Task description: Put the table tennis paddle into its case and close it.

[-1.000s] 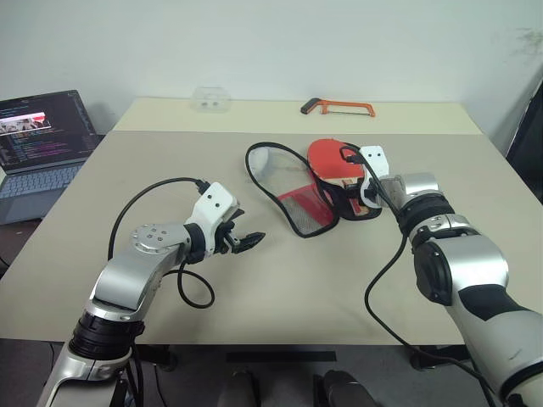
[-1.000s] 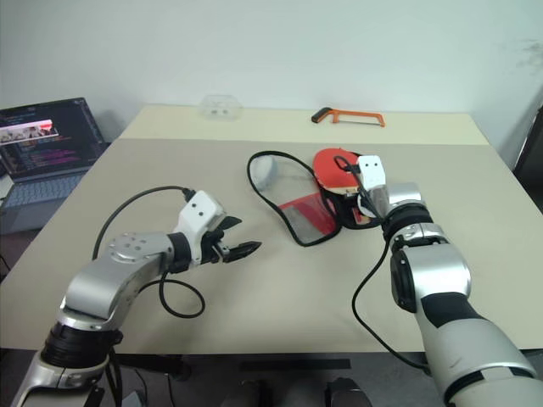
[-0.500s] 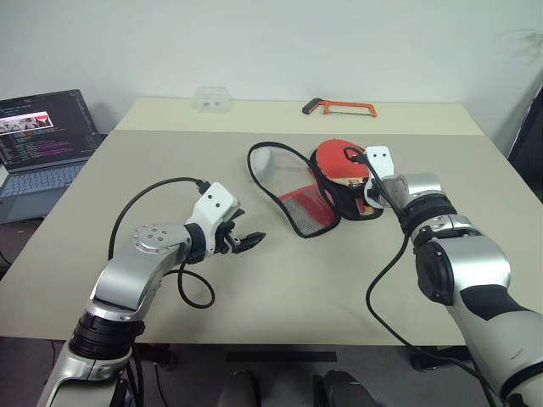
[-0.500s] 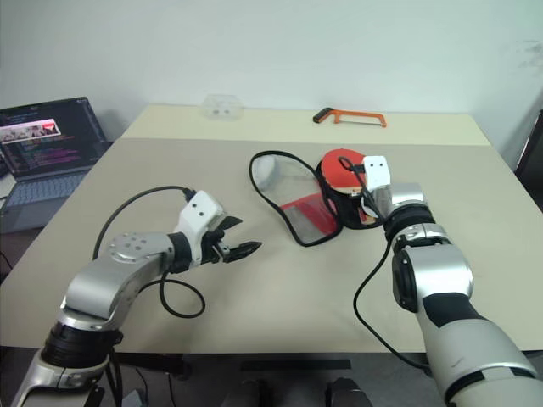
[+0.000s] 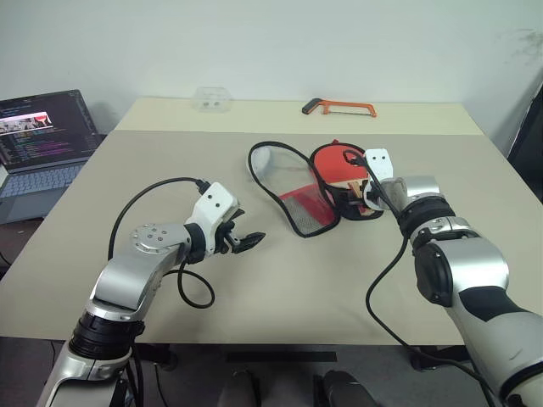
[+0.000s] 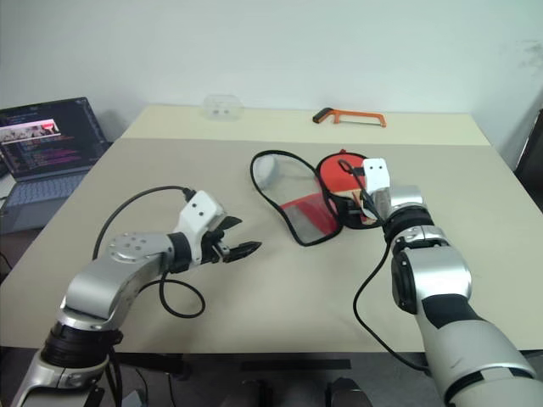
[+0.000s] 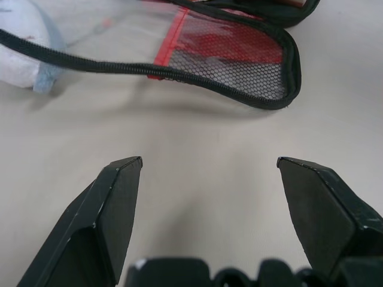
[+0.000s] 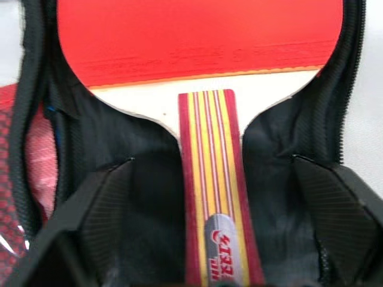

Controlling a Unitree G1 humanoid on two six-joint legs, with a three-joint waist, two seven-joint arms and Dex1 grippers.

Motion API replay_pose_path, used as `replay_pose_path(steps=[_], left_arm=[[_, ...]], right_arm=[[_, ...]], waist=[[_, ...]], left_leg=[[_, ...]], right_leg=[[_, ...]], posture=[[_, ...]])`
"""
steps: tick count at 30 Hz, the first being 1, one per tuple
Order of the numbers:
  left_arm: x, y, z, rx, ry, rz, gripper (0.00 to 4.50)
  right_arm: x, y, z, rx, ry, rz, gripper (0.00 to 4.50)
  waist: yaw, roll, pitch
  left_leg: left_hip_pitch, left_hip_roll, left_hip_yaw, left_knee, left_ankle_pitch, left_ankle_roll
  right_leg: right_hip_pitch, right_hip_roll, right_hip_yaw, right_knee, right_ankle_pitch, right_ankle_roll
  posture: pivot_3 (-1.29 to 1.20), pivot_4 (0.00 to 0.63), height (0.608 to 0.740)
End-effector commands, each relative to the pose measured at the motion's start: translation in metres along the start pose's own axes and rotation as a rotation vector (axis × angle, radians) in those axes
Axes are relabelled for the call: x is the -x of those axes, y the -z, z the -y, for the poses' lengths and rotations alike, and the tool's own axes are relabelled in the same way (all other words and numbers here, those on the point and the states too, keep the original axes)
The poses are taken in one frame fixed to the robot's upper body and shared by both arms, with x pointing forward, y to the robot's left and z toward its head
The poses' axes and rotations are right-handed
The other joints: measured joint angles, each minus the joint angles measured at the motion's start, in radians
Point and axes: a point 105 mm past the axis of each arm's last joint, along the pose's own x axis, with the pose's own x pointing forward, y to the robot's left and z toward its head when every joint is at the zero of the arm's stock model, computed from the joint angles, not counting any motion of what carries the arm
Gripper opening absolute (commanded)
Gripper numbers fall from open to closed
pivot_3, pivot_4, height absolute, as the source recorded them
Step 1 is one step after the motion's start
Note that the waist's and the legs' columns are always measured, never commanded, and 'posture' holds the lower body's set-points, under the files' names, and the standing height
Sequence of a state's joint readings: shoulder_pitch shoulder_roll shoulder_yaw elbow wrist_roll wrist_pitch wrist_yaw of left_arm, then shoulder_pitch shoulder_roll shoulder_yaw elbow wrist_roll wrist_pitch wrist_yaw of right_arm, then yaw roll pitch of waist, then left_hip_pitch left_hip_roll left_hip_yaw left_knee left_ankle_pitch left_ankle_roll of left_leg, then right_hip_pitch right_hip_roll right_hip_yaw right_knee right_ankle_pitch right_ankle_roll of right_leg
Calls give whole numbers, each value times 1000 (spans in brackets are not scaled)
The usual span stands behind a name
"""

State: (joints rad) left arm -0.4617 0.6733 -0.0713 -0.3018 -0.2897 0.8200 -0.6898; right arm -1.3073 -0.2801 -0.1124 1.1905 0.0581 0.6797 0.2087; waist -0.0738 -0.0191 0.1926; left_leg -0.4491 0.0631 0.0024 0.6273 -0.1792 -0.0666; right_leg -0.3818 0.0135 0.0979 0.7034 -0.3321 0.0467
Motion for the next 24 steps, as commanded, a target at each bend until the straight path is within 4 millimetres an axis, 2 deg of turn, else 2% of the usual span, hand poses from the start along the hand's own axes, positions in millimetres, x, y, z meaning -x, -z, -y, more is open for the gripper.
replay_pose_path(steps=[1,4,8,11,13,16,19,24], left_arm=[[6,-10,-11,-36,-35,31,3963],[4,-9,-19,-38,-58,24,3963],[-5,-8,-30,-25,-97,21,3963],[-15,-10,-33,-26,-97,23,3963],[-21,-9,-36,-45,-99,14,3963],[-34,-10,-39,-88,-97,-4,3395],[-47,-14,-41,-118,-83,-4,2450],[-67,-19,-40,-145,-69,-14,792]], right_arm=[[28,-51,11,45,18,131,4474],[57,-72,25,73,33,195,4474],[98,-82,40,170,-9,342,4474],[121,-71,47,282,-117,468,4474],[136,-59,41,370,-230,545,4474],[164,-25,17,382,-552,563,4500],[173,0,0,470,-678,536,4500],[172,7,-15,462,-721,556,4500]], waist=[[1,0,0],[9,0,0],[22,0,0],[33,-1,0],[38,-1,0],[37,0,0],[38,0,0],[31,-1,0]], left_leg=[[0,0,0,0,0,0],[-2,0,0,0,0,0],[-3,0,0,0,0,0],[-3,0,0,1,0,0],[-3,0,1,2,0,0],[-3,0,1,2,0,0],[-2,1,0,2,0,0],[-1,0,0,6,1,1]], right_leg=[[0,0,0,0,0,0],[-3,0,0,2,0,0],[-5,1,0,3,0,0],[-4,1,0,3,0,0],[-4,1,1,2,-1,0],[-4,1,1,3,-1,0],[-3,2,0,4,0,0],[-3,2,1,9,-1,0]], posture=[[0,150,740],[0,150,740],[0,150,740],[0,150,740],[0,150,740],[0,150,740],[0,150,740],[0,150,740]])
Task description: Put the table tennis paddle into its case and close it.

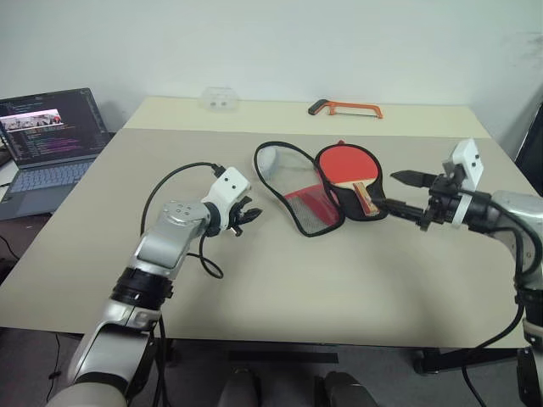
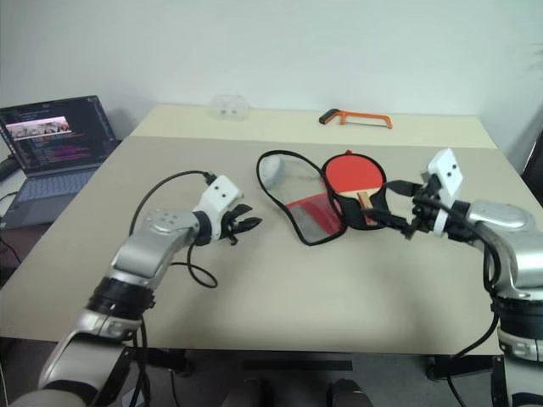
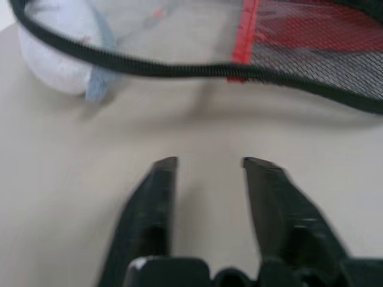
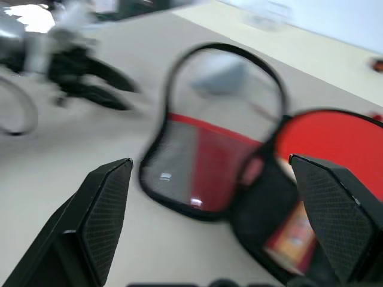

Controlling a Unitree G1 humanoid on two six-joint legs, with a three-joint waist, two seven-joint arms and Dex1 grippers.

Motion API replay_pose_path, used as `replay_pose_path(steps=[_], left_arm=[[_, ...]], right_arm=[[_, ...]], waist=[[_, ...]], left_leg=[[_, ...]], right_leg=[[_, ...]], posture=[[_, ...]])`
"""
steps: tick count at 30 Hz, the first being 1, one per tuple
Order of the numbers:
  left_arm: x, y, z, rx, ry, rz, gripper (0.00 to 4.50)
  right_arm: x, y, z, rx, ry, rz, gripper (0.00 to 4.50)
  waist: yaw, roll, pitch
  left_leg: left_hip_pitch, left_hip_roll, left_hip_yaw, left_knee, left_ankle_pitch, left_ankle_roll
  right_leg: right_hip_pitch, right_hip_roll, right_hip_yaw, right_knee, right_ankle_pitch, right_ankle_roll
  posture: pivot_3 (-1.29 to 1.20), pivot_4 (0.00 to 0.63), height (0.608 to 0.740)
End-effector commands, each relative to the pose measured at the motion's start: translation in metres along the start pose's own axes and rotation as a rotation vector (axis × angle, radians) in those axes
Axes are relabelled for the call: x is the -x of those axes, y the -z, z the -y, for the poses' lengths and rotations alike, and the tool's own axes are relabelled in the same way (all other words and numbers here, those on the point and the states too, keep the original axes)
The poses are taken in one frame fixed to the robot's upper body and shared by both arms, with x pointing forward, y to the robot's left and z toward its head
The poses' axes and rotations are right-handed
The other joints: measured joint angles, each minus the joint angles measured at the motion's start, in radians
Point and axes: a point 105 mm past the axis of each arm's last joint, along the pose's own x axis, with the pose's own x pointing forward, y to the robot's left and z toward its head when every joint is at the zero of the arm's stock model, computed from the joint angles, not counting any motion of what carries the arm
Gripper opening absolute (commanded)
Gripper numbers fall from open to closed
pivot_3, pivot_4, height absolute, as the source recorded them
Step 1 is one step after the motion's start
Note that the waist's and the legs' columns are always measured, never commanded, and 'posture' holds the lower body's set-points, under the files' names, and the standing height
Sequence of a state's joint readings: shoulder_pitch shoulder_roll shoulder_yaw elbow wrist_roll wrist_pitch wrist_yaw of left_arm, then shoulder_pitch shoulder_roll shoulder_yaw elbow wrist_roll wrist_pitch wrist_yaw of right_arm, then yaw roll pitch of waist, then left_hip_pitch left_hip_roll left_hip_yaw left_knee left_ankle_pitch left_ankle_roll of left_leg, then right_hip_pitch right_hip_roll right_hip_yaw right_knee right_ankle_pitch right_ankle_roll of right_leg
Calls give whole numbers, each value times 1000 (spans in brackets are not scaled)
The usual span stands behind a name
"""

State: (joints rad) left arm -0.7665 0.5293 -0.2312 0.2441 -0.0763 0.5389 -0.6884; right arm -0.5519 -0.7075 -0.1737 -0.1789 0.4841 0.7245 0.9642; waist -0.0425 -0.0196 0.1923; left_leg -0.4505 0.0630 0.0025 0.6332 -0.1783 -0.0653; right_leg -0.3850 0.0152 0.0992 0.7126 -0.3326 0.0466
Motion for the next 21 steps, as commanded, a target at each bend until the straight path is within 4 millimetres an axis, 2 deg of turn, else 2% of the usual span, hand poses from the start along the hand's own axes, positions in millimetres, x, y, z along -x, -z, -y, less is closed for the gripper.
replay_pose_path(steps=[1,2,7,10,15,18,21], left_arm=[[-9,-11,-3,-47,-7,15,433],[-11,-10,-3,-50,-5,9,55],[-28,-5,-4,-66,-47,-45,23],[-37,-8,0,-80,-51,-36,23],[-61,-47,8,-56,-86,112,23],[-77,-85,20,-53,-113,252,23],[-91,-133,34,-8,-151,384,23]], right_arm=[[-3,-13,-10,52,-22,60,4500],[-5,-13,-11,50,-23,63,4500],[-5,-10,-19,41,-34,66,4500],[-5,-10,-22,39,-30,68,4500],[-3,-15,-19,48,27,87,4500],[2,-19,-13,54,86,104,4500],[7,-25,-6,55,159,132,4500]], waist=[[0,0,0],[0,0,0],[5,0,0],[8,0,0],[14,-1,0],[15,-1,0],[18,-3,1]], left_leg=[[0,0,0,0,0,0],[0,0,0,0,0,0],[-1,0,-1,0,0,0],[-1,0,0,0,0,0],[-1,-1,-1,1,0,0],[-1,-1,-1,1,0,0],[-2,-2,-1,1,0,0]], right_leg=[[0,0,0,1,0,0],[0,0,0,1,0,0],[0,0,-1,0,0,0],[0,0,-1,0,0,0],[0,0,-1,0,0,0],[1,-1,-1,0,0,0],[1,-1,-1,-1,0,0]], posture=[[0,150,740],[0,150,740],[0,150,740],[0,150,740],[0,150,740],[0,150,740],[0,150,740]])
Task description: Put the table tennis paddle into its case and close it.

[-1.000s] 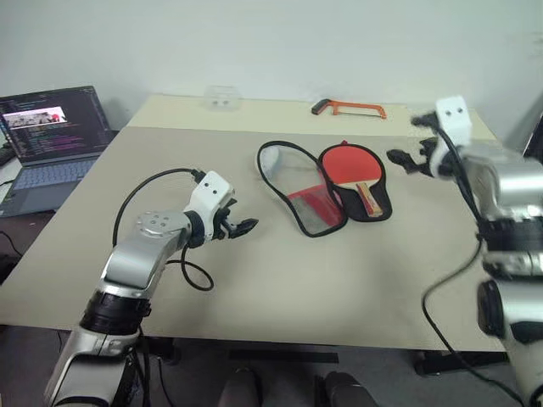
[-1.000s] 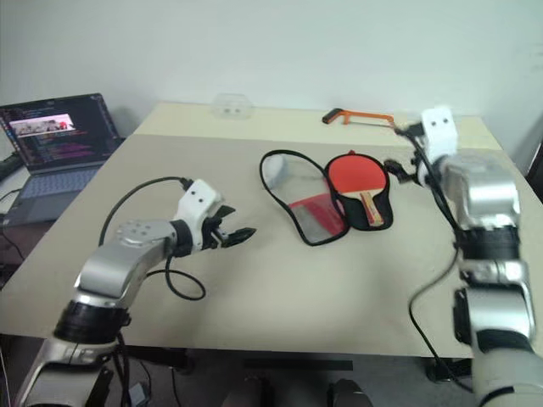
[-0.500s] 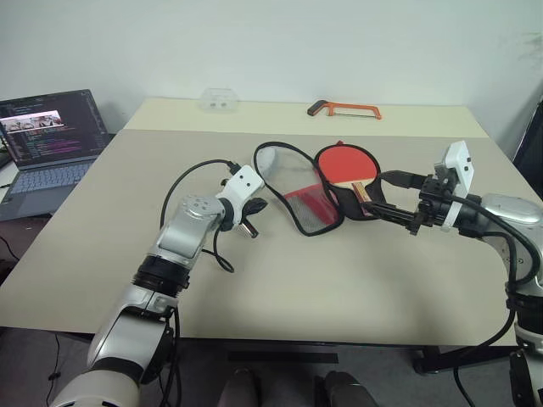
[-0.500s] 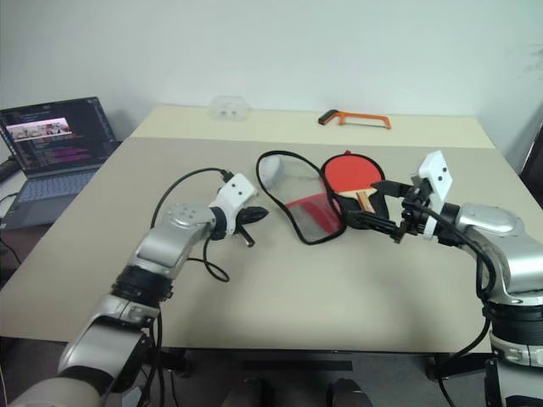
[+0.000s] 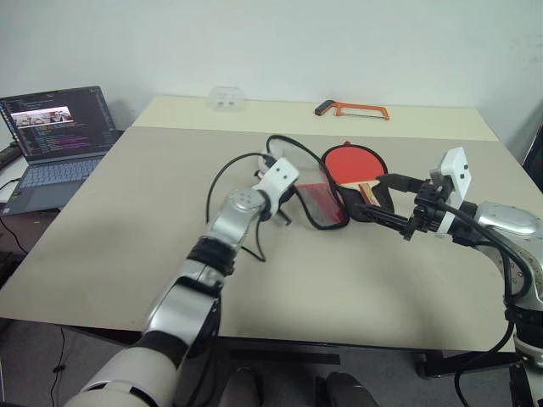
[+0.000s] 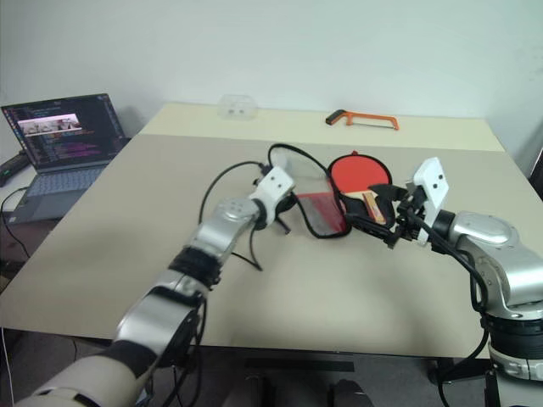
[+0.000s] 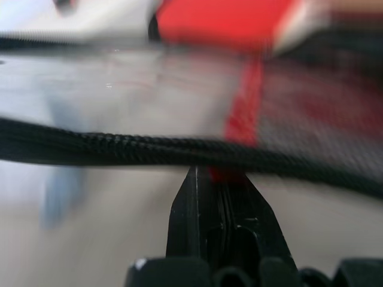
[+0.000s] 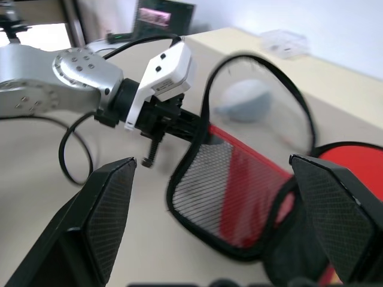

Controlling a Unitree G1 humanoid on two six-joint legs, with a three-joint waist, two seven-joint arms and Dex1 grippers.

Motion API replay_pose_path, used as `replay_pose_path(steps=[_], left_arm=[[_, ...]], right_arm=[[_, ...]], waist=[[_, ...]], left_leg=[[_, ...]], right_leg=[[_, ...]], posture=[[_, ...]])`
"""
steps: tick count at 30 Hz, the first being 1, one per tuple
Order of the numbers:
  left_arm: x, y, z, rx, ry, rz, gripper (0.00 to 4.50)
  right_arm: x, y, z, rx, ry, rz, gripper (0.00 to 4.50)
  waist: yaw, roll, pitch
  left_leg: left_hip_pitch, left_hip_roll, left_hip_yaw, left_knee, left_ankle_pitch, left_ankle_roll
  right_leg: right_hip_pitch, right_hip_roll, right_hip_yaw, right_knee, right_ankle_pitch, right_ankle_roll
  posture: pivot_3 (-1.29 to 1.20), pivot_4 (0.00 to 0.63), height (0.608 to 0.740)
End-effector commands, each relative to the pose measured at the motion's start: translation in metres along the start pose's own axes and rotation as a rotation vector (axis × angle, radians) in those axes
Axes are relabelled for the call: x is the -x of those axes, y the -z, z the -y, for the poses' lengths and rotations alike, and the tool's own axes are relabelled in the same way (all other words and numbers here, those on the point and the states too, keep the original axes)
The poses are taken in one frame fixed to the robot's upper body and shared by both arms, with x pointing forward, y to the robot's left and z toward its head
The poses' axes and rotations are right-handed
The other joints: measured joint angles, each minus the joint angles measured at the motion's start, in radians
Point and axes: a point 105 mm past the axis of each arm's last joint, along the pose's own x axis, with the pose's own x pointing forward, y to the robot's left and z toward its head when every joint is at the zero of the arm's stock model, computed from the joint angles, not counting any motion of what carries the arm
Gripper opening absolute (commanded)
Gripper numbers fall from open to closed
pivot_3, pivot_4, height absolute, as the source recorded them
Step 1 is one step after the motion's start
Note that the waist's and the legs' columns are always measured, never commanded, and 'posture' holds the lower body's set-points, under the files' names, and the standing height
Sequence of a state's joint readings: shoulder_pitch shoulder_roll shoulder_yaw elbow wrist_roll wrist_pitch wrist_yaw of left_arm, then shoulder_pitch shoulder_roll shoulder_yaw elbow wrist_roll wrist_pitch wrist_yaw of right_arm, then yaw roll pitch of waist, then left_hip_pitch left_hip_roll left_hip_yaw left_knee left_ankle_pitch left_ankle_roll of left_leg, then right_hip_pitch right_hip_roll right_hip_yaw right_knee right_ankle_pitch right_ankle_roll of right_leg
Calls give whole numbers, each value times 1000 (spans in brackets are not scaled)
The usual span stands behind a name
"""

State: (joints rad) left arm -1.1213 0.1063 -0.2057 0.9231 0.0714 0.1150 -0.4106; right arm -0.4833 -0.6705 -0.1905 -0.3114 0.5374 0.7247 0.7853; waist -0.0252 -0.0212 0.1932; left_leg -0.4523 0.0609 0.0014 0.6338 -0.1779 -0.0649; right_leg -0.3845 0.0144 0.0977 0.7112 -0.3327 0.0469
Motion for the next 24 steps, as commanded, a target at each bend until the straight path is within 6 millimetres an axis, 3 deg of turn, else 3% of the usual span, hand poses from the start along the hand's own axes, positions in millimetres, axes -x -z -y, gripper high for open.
replay_pose_path(steps=[1,4,9,11,13,18,21,24], left_arm=[[-16,-62,4,34,-74,194,23],[-26,-71,22,95,-67,186,23],[-36,-55,53,60,-52,111,23],[-35,-58,48,36,-57,130,23],[-29,-60,27,46,-88,152,23],[-1,-66,-21,18,-17,273,23],[27,-67,-33,-27,98,340,639],[66,-52,-43,-53,178,335,1750]], right_arm=[[8,-21,5,36,73,77,4500],[10,-26,7,33,112,94,4500],[9,-34,9,29,155,126,4500],[9,-38,9,25,155,147,4500],[9,-38,14,-10,170,165,4500],[5,-1,54,-201,330,61,4500],[0,18,78,-365,438,47,4500],[-4,33,100,-496,546,37,4500]], waist=[[0,-1,1],[-5,-1,0],[-12,0,0],[-15,0,0],[-15,0,0],[-17,0,0],[-23,1,-1],[-23,1,-1]], left_leg=[[0,0,0,0,0,0],[-1,-1,0,-2,0,0],[1,-1,0,-5,0,0],[1,-1,0,-5,0,0],[1,-1,0,-5,1,-1],[3,0,0,-5,4,-5],[3,0,1,-5,6,-8],[3,1,1,-6,8,-11]], right_leg=[[0,0,0,0,0,0],[0,0,1,-3,0,1],[0,1,2,-4,0,0],[-1,1,2,-3,0,0],[-1,1,2,-2,0,0],[-1,1,1,2,0,0],[-1,0,2,3,0,0],[-2,1,1,2,0,-1]], posture=[[0,150,740],[0,150,740],[0,150,740],[0,150,740],[0,150,740],[0,150,740],[0,150,740],[0,150,740]])
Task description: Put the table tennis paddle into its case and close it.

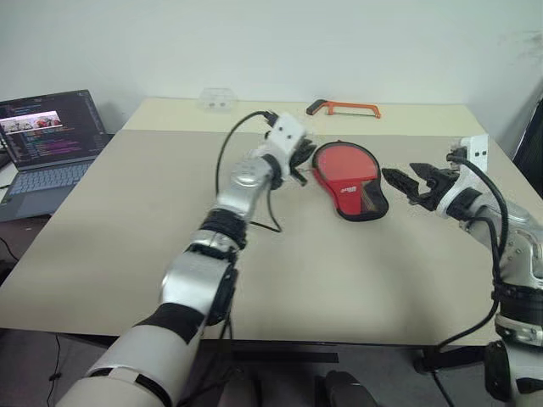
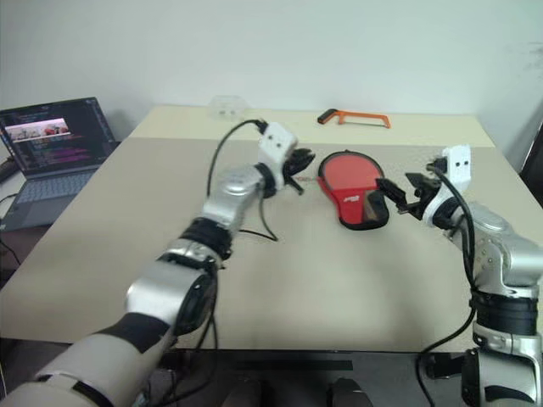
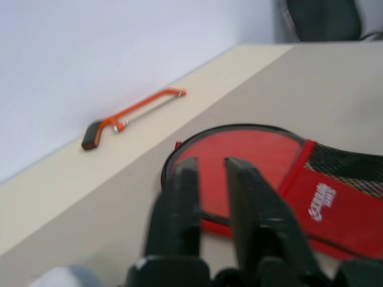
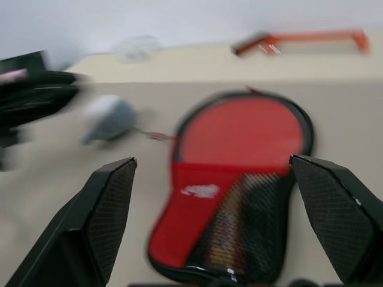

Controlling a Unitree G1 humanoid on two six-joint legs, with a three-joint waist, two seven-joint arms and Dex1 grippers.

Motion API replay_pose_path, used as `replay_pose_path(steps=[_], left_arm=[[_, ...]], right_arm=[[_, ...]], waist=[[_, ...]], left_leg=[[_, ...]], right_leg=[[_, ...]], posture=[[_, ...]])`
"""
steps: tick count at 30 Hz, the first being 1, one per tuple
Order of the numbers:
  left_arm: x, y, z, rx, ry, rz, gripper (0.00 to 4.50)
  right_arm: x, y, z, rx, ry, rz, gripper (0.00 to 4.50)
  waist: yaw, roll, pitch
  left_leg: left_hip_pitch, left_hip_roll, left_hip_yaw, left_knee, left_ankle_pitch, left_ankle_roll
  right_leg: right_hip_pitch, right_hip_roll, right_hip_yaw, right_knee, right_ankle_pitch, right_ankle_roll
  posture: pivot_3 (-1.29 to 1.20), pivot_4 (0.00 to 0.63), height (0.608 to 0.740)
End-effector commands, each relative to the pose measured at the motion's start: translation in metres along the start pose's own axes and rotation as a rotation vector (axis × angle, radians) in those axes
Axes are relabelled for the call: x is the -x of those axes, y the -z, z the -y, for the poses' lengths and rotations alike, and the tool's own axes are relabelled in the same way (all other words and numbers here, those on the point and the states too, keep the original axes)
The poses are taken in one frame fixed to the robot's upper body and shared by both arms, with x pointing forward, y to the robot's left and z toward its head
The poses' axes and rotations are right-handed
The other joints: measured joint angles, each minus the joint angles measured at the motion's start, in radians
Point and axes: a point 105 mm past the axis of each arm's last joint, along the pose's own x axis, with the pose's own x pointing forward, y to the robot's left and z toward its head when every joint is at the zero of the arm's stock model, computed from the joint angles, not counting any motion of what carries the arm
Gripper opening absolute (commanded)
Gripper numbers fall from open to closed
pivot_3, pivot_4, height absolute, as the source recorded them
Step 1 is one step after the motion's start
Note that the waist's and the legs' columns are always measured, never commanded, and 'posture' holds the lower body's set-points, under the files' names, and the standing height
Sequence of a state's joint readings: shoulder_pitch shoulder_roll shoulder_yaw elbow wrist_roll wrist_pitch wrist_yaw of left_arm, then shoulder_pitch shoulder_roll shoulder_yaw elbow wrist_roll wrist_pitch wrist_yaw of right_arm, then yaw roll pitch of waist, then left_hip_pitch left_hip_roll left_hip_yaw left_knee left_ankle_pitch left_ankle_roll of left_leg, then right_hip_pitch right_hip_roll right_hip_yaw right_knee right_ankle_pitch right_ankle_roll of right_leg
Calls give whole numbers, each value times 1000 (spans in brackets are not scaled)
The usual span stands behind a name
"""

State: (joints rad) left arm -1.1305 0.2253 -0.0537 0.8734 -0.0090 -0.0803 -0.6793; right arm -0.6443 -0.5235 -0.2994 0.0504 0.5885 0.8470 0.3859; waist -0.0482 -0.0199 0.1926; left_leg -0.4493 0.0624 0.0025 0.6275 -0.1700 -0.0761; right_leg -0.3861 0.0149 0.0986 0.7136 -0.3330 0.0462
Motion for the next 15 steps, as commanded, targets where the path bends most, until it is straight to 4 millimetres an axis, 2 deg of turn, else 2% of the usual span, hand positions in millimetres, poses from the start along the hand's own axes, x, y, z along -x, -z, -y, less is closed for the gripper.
replay_pose_path(steps=[1,6,8,11,15], left_arm=[[41,-22,2,-25,127,68,2076],[101,-20,-8,34,131,41,3774],[115,-16,-7,42,132,11,4478],[129,-13,-1,51,145,-22,4478],[142,-3,11,18,133,-74,4478]], right_arm=[[-10,-12,26,-108,126,30,4500],[-15,-6,59,-229,228,-22,4500],[-15,-3,65,-267,233,-46,4500],[-18,2,65,-325,203,-78,4500],[-24,15,60,-504,136,-105,4500]], waist=[[-7,0,0],[-4,0,0],[-1,0,0],[0,0,0],[-4,0,0]], left_leg=[[0,0,0,0,0,0],[-1,1,-1,1,-1,1],[-1,0,-1,1,-2,4],[-1,0,-1,1,-2,4],[0,0,-1,1,-2,4]], right_leg=[[0,0,0,0,0,0],[-1,0,-1,0,0,0],[0,0,0,0,0,0],[1,-1,-1,0,0,0],[1,0,-1,0,0,0]], posture=[[0,150,740],[0,150,740],[0,150,740],[0,150,740],[0,150,740]])
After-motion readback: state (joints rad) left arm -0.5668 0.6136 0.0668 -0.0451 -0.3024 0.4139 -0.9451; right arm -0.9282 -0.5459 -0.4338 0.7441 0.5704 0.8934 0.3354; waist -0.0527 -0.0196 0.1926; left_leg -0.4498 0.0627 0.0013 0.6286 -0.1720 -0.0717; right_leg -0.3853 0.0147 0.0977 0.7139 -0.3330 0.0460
